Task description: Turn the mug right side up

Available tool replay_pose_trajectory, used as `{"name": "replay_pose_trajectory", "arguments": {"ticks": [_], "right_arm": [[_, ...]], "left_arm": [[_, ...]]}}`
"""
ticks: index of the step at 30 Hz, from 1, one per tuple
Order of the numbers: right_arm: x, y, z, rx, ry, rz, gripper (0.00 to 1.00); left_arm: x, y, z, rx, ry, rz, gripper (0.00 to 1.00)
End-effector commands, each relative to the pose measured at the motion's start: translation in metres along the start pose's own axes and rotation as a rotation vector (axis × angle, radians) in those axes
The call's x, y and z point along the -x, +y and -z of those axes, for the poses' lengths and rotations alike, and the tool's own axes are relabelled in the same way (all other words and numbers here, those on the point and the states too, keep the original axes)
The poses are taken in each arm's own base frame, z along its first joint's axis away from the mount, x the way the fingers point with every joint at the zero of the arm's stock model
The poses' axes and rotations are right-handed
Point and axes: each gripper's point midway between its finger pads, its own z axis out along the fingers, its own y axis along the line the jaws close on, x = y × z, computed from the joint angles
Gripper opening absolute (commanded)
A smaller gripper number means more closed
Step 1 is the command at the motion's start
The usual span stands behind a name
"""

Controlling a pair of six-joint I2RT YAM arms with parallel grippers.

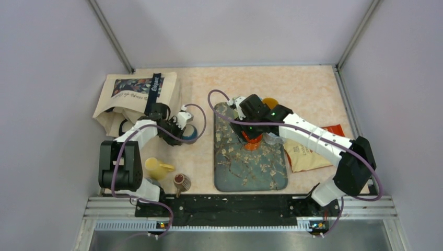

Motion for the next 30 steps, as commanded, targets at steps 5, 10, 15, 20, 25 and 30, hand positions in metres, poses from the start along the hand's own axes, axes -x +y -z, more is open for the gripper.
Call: {"name": "replay_pose_trajectory", "arguments": {"ticks": [5,10,15,20,25,30], "right_arm": [[0.024,0.009,0.025,0.035,-0.131,-0.001,0.76],[0.055,0.02,0.043,0.102,-0.298,-0.055,0.82],[0.084,0.034,0.058,0.19,-0.489,-0.151,0.99],[0.118,0.066,0.074,0.418,-0.679,-0.283,0.99],[0.141,0.082,0.085,0.569,-0.795,-0.369,0.99],[0.163,0.099,0.111,0.72,-0.908,-0.347,0.95]], "left_arm": [[0.03,-0.003,0.013,-0.023,-0.079,0.078,0.0],[0.068,-0.021,0.039,-0.106,-0.195,0.128,0.0],[0.108,-0.046,0.077,-0.24,-0.301,0.147,0.0],[0.15,-0.068,0.125,-0.317,-0.448,0.151,0.0],[0.184,-0.094,0.175,-0.4,-0.594,0.115,0.0],[0.198,-0.123,0.202,-0.489,-0.678,0.076,0.0]]}}
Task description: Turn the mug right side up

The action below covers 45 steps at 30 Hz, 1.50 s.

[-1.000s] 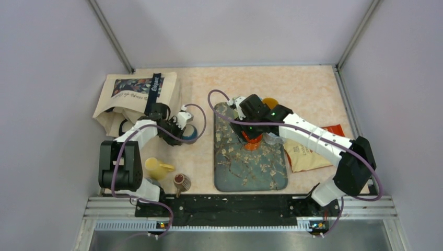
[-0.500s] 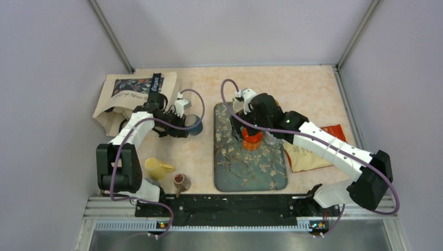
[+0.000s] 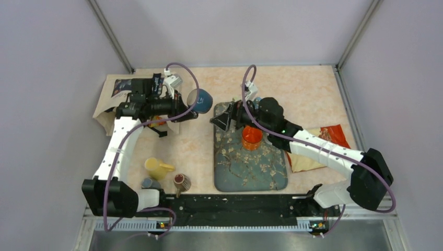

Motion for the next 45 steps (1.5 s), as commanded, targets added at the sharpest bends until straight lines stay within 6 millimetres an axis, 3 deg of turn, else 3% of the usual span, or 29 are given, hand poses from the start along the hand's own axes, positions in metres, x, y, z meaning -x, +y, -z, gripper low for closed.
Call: {"name": "replay_pose_trajectory", "arguments": {"ticks": [1,4,7,10,13,17,19,20,23,26,29,34,37,40,43,45], "right_arm": [[0.051,0.067,-0.001,0.294,-0.181,-0.016,0.94],[0.065,0.091,0.006,0.417,-0.237,-0.012,0.92],[0.07,0.101,0.005,0.476,-0.252,-0.029,0.9],[0.077,0.112,0.008,0.546,-0.281,-0.039,0.8],[0.091,0.122,0.018,0.589,-0.347,-0.017,0.55],[0.1,0.115,0.021,0.527,-0.393,0.003,0.01],[0.1,0.106,0.02,0.466,-0.391,0.012,0.0],[0.098,0.101,0.019,0.429,-0.383,0.026,0.0],[0.095,0.083,0.018,0.298,-0.343,0.095,0.0],[0.093,0.06,0.018,0.143,-0.278,0.204,0.0],[0.069,0.033,0.017,0.019,-0.13,0.288,0.0],[0.009,0.014,0.03,-0.054,0.163,0.412,0.0],[-0.039,0.001,0.05,-0.101,0.388,0.416,0.0],[-0.085,-0.028,0.079,-0.229,0.567,0.335,0.0],[-0.122,-0.054,0.105,-0.362,0.657,0.232,0.0],[-0.137,-0.065,0.119,-0.426,0.671,0.172,0.0]], "left_arm": [[0.038,-0.06,0.012,-0.186,-0.123,-0.068,0.0],[0.038,-0.074,0.011,-0.22,-0.121,-0.083,0.0],[0.04,-0.089,0.011,-0.259,-0.124,-0.1,0.0],[0.033,-0.104,0.004,-0.3,-0.106,-0.14,0.0],[0.019,-0.111,-0.008,-0.373,-0.079,-0.108,0.0],[0.013,-0.108,-0.01,-0.374,-0.072,-0.123,0.0],[0.01,-0.109,-0.008,-0.37,-0.063,-0.151,0.0],[0.007,-0.106,-0.007,-0.351,-0.053,-0.17,0.06],[-0.005,-0.083,-0.004,-0.205,-0.001,-0.252,0.49],[-0.014,-0.055,0.006,-0.022,0.063,-0.289,0.68],[-0.025,-0.037,0.023,0.12,0.144,-0.286,0.78],[-0.045,-0.043,0.039,0.149,0.22,-0.273,0.78],[-0.064,-0.025,0.044,0.226,0.297,-0.261,0.78],[-0.086,-0.01,0.045,0.273,0.373,-0.248,0.77],[-0.103,-0.001,0.045,0.289,0.43,-0.231,0.74],[-0.116,-0.001,0.044,0.259,0.471,-0.227,0.73]]}}
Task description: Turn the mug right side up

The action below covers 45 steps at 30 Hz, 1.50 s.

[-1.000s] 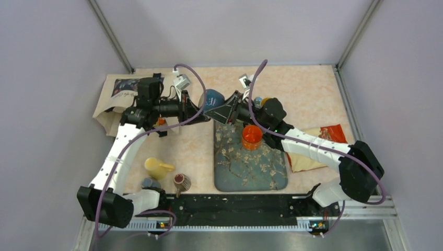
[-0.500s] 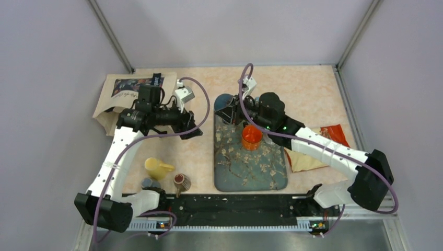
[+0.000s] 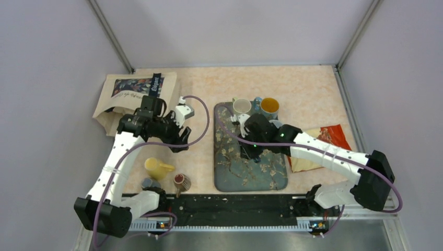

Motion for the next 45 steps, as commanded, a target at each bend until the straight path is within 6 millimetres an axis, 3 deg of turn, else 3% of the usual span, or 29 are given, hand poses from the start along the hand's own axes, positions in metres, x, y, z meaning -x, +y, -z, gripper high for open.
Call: {"name": "replay_pose_trajectory", "arguments": {"ticks": [1,5,9,16,19,24,27,28,32,38,45], "right_arm": [[-0.058,-0.022,0.015,-0.139,0.118,-0.15,0.0],[-0.099,-0.042,0.01,-0.239,0.196,-0.211,0.0],[-0.127,-0.057,0.003,-0.315,0.267,-0.232,0.0],[-0.134,-0.059,-0.009,-0.28,0.279,-0.246,0.0],[-0.14,-0.066,-0.009,-0.289,0.289,-0.268,0.12],[-0.138,-0.073,-0.01,-0.289,0.267,-0.286,0.25],[-0.134,-0.075,-0.01,-0.29,0.257,-0.284,0.33],[-0.134,-0.075,-0.01,-0.293,0.256,-0.284,0.35],[-0.125,-0.073,-0.005,-0.283,0.249,-0.273,0.46],[-0.103,-0.072,0.01,-0.294,0.19,-0.246,0.55],[-0.094,-0.071,0.015,-0.287,0.162,-0.23,0.55]], "left_arm": [[-0.032,0.001,-0.007,-0.017,0.123,-0.012,0.72],[-0.051,-0.012,-0.008,-0.087,0.191,-0.016,0.71],[-0.064,-0.018,-0.009,-0.102,0.234,-0.05,0.72],[-0.094,-0.03,-0.015,-0.142,0.373,-0.147,0.72],[-0.102,-0.041,-0.015,-0.191,0.399,-0.218,0.74],[-0.113,-0.048,-0.018,-0.215,0.426,-0.34,0.78],[-0.12,-0.05,-0.022,-0.237,0.443,-0.369,0.97],[-0.122,-0.051,-0.024,-0.24,0.442,-0.379,0.98],[-0.13,-0.052,-0.032,-0.252,0.464,-0.421,0.99],[-0.141,-0.055,-0.038,-0.261,0.519,-0.464,0.99],[-0.129,-0.019,-0.057,-0.053,0.517,-0.497,0.89]]}}
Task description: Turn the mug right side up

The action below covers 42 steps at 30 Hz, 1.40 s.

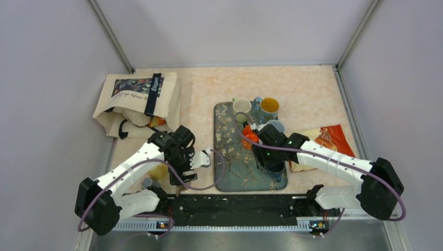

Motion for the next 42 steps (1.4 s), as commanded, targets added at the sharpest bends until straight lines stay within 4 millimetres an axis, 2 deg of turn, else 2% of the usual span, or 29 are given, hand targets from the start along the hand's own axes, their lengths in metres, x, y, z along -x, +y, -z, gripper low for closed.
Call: {"name": "replay_pose_trajectory", "arguments": {"ticks": [1,6,10,14,16,21,26,28,30,35,39,42], "right_arm": [[0.02,0.001,0.013,0.007,-0.069,0.006,0.55],[0.022,0.002,0.017,0.012,-0.085,0.01,0.55],[0.025,0.002,0.019,0.012,-0.098,0.011,0.55],[0.026,0.004,0.021,0.021,-0.101,0.012,0.55],[0.025,0.004,0.02,0.026,-0.097,0.011,0.55],[0.021,0.003,0.021,0.027,-0.1,0.009,0.55],[0.024,0.001,0.025,0.019,-0.13,-0.001,0.55],[0.023,-0.001,0.025,0.012,-0.131,0.0,0.56],[0.022,-0.001,0.023,0.016,-0.13,0.007,0.56],[0.024,0.001,0.026,0.036,-0.135,0.007,0.57],[0.033,-0.009,0.038,0.038,-0.177,-0.05,0.58],[0.045,-0.022,0.048,0.029,-0.217,-0.111,0.59]], "left_arm": [[0.007,0.04,0.001,0.177,0.015,0.021,0.87],[0.018,0.059,0.002,0.25,-0.013,0.023,0.84],[0.016,0.09,-0.004,0.358,0.032,0.024,0.85],[0.032,0.116,-0.002,0.356,-0.035,0.095,0.87],[0.05,0.118,0.003,0.28,-0.123,0.128,0.89],[0.075,0.109,0.02,0.164,-0.262,0.131,0.93],[0.086,0.113,0.05,0.201,-0.346,0.278,0.95],[0.085,0.106,0.06,0.208,-0.375,0.275,0.95],[0.082,0.09,0.063,0.184,-0.393,0.158,0.94],[0.068,0.031,0.057,0.022,-0.397,-0.377,0.86],[0.069,0.03,0.045,-0.044,-0.337,-0.535,0.7],[0.065,0.029,0.026,-0.075,-0.261,-0.65,0.69]]}}
